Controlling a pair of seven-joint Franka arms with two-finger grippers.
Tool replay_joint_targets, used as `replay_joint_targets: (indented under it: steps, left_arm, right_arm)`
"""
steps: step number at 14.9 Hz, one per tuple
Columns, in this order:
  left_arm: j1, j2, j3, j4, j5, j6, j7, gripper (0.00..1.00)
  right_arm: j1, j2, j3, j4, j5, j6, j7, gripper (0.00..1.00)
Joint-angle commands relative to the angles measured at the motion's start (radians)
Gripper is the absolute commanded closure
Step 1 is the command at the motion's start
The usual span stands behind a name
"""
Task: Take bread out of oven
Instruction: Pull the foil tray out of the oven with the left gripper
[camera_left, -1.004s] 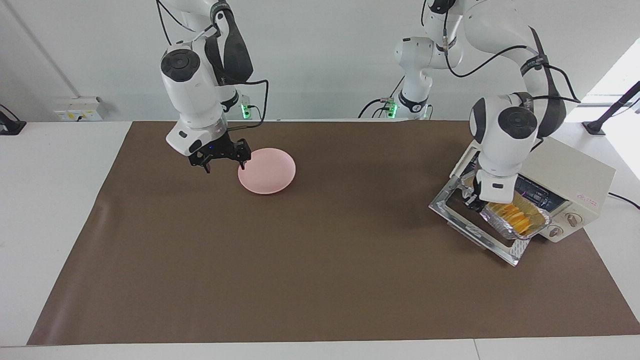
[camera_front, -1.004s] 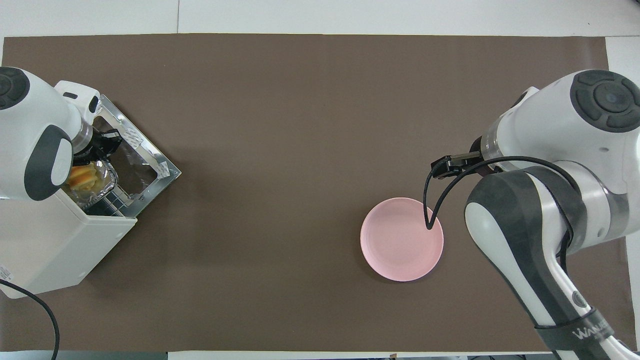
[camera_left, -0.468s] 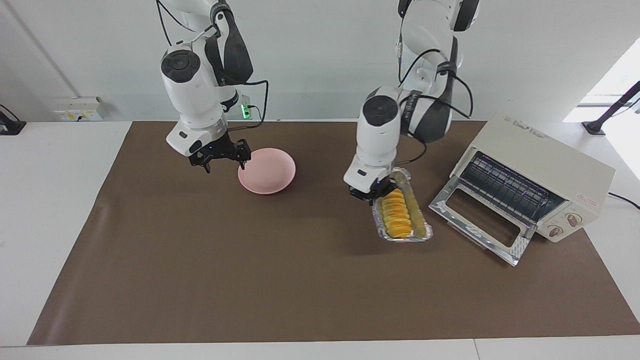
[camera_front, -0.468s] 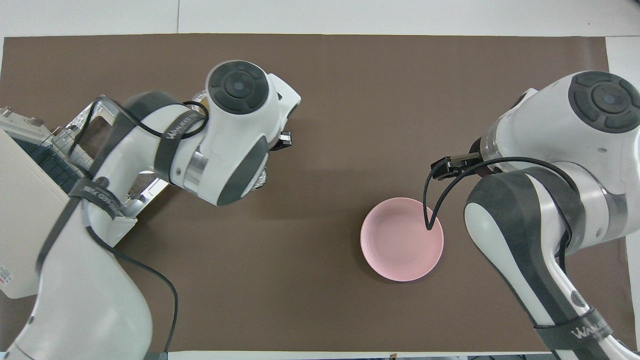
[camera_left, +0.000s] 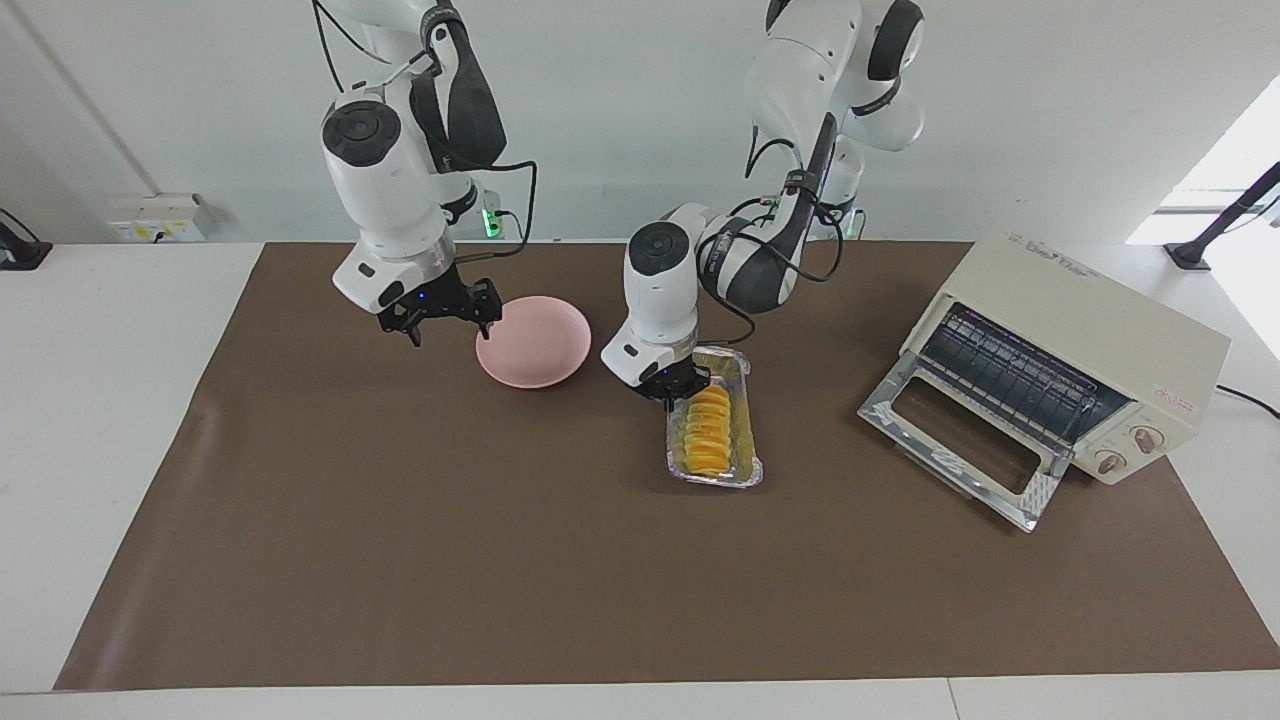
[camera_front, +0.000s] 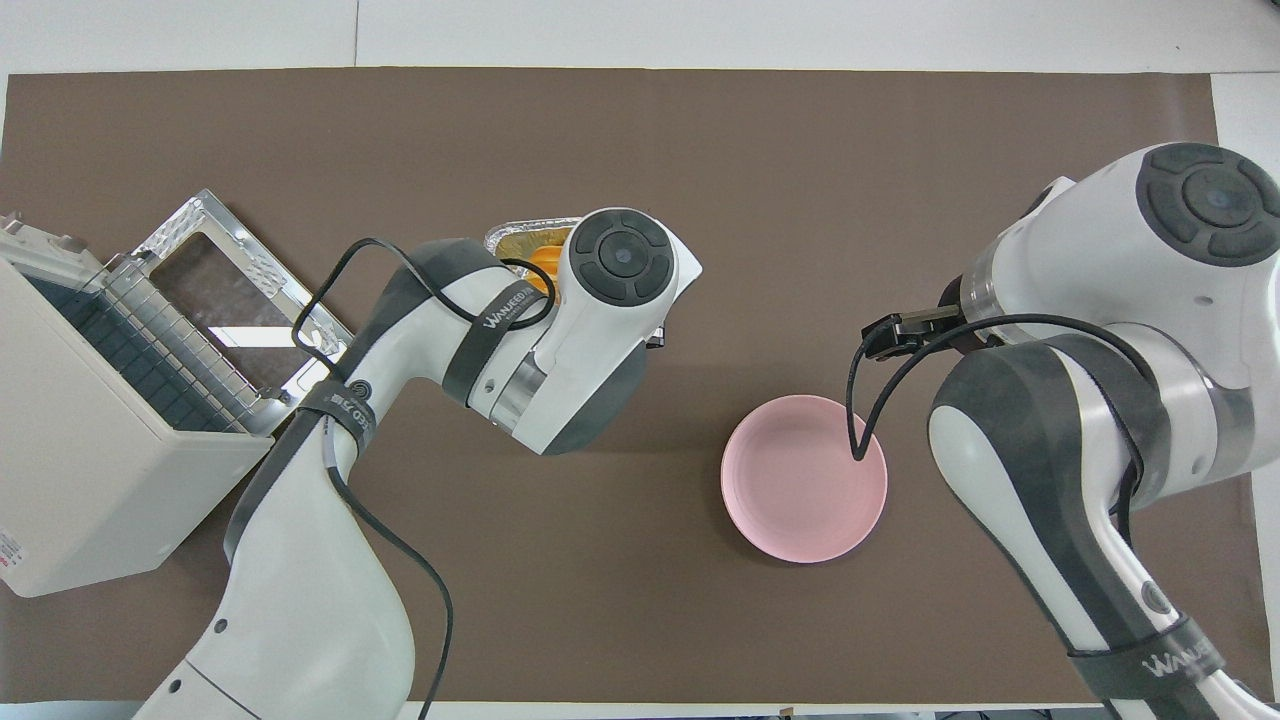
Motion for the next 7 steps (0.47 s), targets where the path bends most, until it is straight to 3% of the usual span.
replay_joint_targets:
  steps: [1,3,5,7]
  left_arm:
    - [-0.034,-0.027,0.02,-0.031,-0.026,0.03,0.012,0.42]
    - [-0.03,-0.028,0.027,0.001,-0.06,0.012,-0.003,0.0]
    - [0.009,-0.077,0.035,0.009,-0.08,-0.004,-0.003,0.0]
    - [0.113,-0.149,0.035,0.005,-0.087,-0.074,0.008,0.0]
  right_arm:
    - [0.002,-0.013,-0.002,-0.021,0.012,0.017,0.013,0.0]
    - [0.002,-0.013,-0.002,-0.021,0.012,0.017,0.013,0.0]
    - [0.002,-0.013,-0.002,-0.021,0.012,0.017,0.013,0.0]
    - [0.002,-0.012,-0.002,-0.021,0.014,0.02,0.015,0.0]
